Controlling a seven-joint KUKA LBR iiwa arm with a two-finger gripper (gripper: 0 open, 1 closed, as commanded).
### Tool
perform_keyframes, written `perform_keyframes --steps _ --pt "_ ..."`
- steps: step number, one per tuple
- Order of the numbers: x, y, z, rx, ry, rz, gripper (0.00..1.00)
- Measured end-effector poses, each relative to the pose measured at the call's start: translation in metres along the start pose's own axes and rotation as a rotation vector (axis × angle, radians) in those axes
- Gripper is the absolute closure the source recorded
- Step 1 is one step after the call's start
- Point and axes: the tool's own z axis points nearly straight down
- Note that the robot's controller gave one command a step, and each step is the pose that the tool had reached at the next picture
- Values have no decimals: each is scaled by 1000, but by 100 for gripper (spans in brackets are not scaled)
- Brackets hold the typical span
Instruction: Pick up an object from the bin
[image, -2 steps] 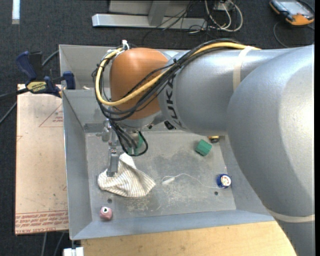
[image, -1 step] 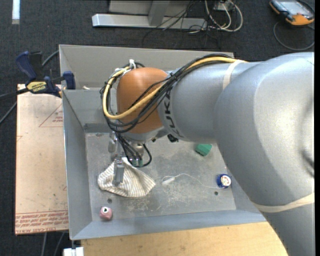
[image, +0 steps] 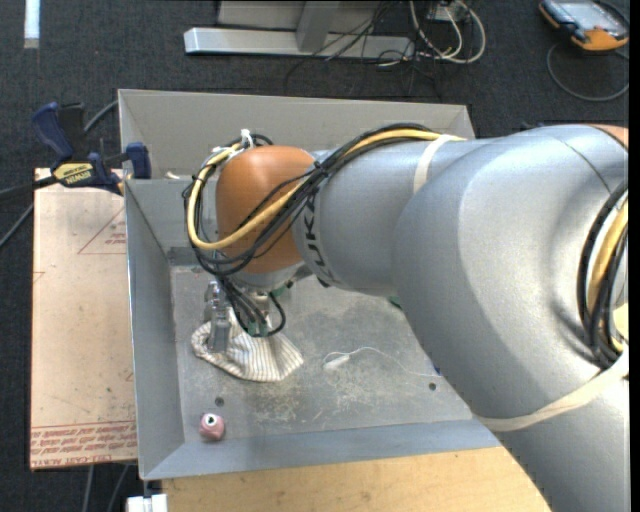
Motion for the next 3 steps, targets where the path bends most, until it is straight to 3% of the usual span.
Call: perform_keyframes --steps 3 --pt "0 0 0 0 0 1 100"
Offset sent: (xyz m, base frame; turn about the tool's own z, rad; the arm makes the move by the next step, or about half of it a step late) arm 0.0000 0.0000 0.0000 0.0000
